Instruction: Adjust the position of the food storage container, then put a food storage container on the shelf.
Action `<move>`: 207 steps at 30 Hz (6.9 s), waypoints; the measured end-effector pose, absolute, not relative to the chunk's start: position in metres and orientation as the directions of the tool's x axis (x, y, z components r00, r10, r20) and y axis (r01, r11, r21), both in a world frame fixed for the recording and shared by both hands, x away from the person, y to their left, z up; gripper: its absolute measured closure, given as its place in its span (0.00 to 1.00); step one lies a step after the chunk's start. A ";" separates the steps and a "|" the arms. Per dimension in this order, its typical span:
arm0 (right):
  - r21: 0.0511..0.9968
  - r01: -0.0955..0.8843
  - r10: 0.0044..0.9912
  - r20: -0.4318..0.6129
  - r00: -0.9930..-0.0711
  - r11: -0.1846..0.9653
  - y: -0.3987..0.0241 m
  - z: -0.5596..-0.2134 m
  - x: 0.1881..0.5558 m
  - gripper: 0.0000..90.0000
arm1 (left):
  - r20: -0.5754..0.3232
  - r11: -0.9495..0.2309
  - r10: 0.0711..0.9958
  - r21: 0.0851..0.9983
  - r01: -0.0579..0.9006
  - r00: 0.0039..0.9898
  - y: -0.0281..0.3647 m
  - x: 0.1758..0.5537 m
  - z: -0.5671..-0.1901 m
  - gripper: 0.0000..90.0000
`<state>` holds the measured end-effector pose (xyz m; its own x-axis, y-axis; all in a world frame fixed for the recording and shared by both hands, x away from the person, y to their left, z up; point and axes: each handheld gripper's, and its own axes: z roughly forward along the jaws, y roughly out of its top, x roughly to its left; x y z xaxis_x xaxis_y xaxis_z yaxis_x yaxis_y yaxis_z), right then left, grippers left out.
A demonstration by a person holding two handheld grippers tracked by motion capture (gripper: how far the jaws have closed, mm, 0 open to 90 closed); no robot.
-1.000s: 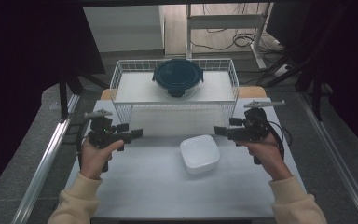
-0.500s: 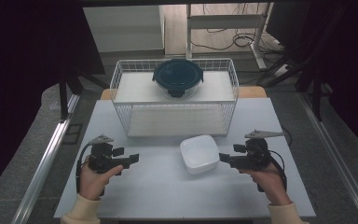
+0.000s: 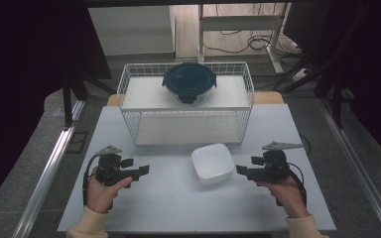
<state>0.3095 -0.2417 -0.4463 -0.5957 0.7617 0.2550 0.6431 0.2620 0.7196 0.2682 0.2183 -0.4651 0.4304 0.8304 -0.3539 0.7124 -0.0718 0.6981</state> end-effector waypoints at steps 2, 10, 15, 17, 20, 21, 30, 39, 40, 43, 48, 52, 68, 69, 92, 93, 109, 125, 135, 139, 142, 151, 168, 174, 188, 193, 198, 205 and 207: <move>0.715 0.647 0.766 0.253 -0.592 0.264 -0.242 -0.448 0.309 0.30 | -0.356 -0.070 0.832 0.694 0.716 0.426 0.220 0.269 -0.466 0.26; 0.705 0.650 0.784 0.220 -0.580 0.283 -0.240 -0.446 0.318 0.43 | -0.357 -0.084 0.830 0.680 0.728 0.430 0.217 0.271 -0.473 0.26; 0.696 0.649 0.784 0.202 -0.587 0.307 -0.238 -0.442 0.331 0.56 | -0.363 -0.080 0.829 0.676 0.732 0.426 0.216 0.272 -0.473 0.26; 0.682 0.659 0.784 0.202 -0.587 0.317 -0.237 -0.444 0.340 0.63 | -0.366 -0.077 0.828 0.675 0.734 0.424 0.216 0.272 -0.473 0.26; 0.657 0.678 0.793 0.197 -0.577 0.330 -0.235 -0.447 0.353 0.78 | -0.364 -0.079 0.829 0.675 0.733 0.425 0.217 0.272 -0.474 0.26; 0.654 0.681 0.795 0.197 -0.574 0.330 -0.235 -0.448 0.356 0.81 | -0.364 -0.079 0.829 0.675 0.734 0.424 0.217 0.272 -0.474 0.26; 0.594 0.673 0.777 0.123 -0.617 0.441 -0.222 -0.456 0.372 0.98 | -0.388 -0.077 0.822 0.650 0.756 0.417 0.216 0.275 -0.485 0.25; 0.550 0.647 0.743 0.069 -0.665 0.528 -0.208 -0.472 0.376 1.00 | -0.383 -0.069 0.827 0.658 0.750 0.412 0.217 0.274 -0.484 0.26; 0.547 0.638 0.735 0.060 -0.676 0.542 -0.205 -0.473 0.374 1.00 | -0.383 -0.071 0.826 0.658 0.750 0.414 0.217 0.274 -0.484 0.26; 0.536 0.618 0.710 0.049 -0.703 0.575 -0.201 -0.476 0.371 1.00 | -0.383 -0.075 0.824 0.657 0.750 0.417 0.216 0.274 -0.485 0.26; 0.526 0.610 0.696 0.046 -0.716 0.592 -0.196 -0.479 0.357 1.00 | -0.383 -0.077 0.822 0.658 0.749 0.421 0.216 0.273 -0.484 0.26; 0.536 0.605 0.686 0.066 -0.725 0.588 -0.194 -0.484 0.342 1.00 | -0.385 -0.075 0.823 0.656 0.751 0.419 0.216 0.273 -0.485 0.26; 0.557 0.527 0.584 0.090 -0.807 0.642 -0.153 -0.487 0.290 1.00 | -0.390 -0.072 0.820 0.656 0.751 0.419 0.216 0.274 -0.485 0.26; 0.561 0.523 0.582 0.089 -0.809 0.642 -0.155 -0.485 0.289 1.00 | -0.390 -0.071 0.820 0.657 0.750 0.419 0.216 0.274 -0.484 0.26; 0.591 0.536 0.640 0.043 -0.767 0.603 -0.149 -0.460 0.398 1.00 | -0.390 -0.072 0.819 0.657 0.750 0.420 0.219 0.275 -0.485 0.26; 0.584 0.535 0.636 0.041 -0.770 0.611 -0.148 -0.463 0.399 1.00 | -0.390 -0.073 0.819 0.657 0.750 0.420 0.219 0.275 -0.485 0.26; 0.602 0.496 0.590 0.051 -0.806 0.626 -0.149 -0.472 0.357 1.00 | -0.393 -0.064 0.821 0.657 0.751 0.414 0.220 0.275 -0.485 0.26; 0.601 0.589 0.612 0.199 -0.765 0.540 -0.156 -0.487 0.305 1.00 | -0.417 -0.055 0.804 0.658 0.751 0.424 0.220 0.273 -0.482 0.25; 0.595 0.576 0.578 0.216 -0.787 0.561 -0.146 -0.490 0.288 1.00 | -0.435 -0.058 0.788 0.652 0.756 0.435 0.215 0.272 -0.481 0.25; 0.593 0.574 0.566 0.228 -0.792 0.564 -0.143 -0.491 0.285 1.00 | -0.441 -0.059 0.782 0.650 0.758 0.440 0.213 0.271 -0.481 0.25; 0.592 0.570 0.553 0.237 -0.799 0.570 -0.140 -0.491 0.281 1.00 | -0.438 -0.065 0.784 0.648 0.759 0.441 0.213 0.272 -0.482 0.25; 0.640 0.579 0.593 0.230 -0.772 0.505 -0.156 -0.479 0.283 1.00 | -0.449 -0.065 0.775 0.645 0.761 0.446 0.213 0.271 -0.482 0.27; 0.700 0.655 0.659 0.354 -0.663 0.283 -0.174 -0.473 0.291 0.38 | -0.473 -0.063 0.753 0.641 0.765 0.458 0.212 0.269 -0.483 0.28; 0.690 0.674 0.658 0.381 -0.649 0.266 -0.172 -0.475 0.290 0.39 | -0.510 -0.060 0.723 0.626 0.777 0.467 0.207 0.269 -0.484 0.29; 0.626 0.746 0.629 0.491 -0.603 0.226 -0.156 -0.486 0.290 0.41 | -0.697 0.005 0.583 0.516 0.857 0.416 0.189 0.270 -0.498 0.33; 0.606 0.767 0.619 0.524 -0.584 0.211 -0.149 -0.489 0.290 0.43 | -0.713 0.000 0.567 0.500 0.866 0.412 0.183 0.270 -0.503 0.35; 0.592 0.779 0.622 0.534 -0.572 0.208 -0.143 -0.493 0.291 0.45 | -0.702 -0.020 0.583 0.490 0.871 0.408 0.177 0.271 -0.507 0.39; 0.570 0.794 0.620 0.550 -0.559 0.210 -0.140 -0.498 0.291 0.47 | -0.732 -0.010 0.556 0.469 0.883 0.395 0.174 0.272 -0.514 0.45; 0.566 0.797 0.619 0.553 -0.557 0.211 -0.139 -0.499 0.291 0.49 | -0.735 -0.014 0.552 0.465 0.885 0.395 0.172 0.272 -0.515 0.47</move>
